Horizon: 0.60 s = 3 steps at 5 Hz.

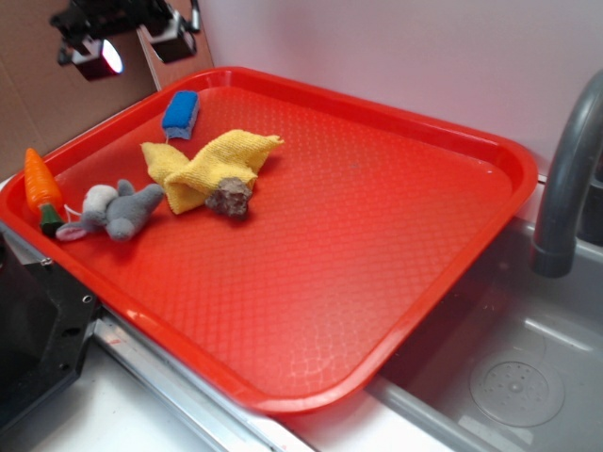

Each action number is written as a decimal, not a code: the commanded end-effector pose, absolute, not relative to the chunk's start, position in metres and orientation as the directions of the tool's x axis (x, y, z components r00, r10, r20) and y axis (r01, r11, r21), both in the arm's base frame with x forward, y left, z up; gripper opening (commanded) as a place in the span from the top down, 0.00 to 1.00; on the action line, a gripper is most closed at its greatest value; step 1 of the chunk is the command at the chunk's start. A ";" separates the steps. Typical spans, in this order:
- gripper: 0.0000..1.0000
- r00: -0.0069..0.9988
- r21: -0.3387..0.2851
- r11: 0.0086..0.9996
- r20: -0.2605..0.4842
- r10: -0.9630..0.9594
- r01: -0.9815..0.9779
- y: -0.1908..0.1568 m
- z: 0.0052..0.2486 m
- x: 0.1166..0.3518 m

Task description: Grab the blue sponge.

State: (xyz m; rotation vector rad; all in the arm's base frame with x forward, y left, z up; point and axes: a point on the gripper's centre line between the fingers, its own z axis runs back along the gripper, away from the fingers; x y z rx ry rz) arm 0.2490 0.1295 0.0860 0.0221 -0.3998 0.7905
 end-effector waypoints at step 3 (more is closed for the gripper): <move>0.00 0.651 -0.006 0.697 0.351 0.673 -0.717 0.147 0.032 0.286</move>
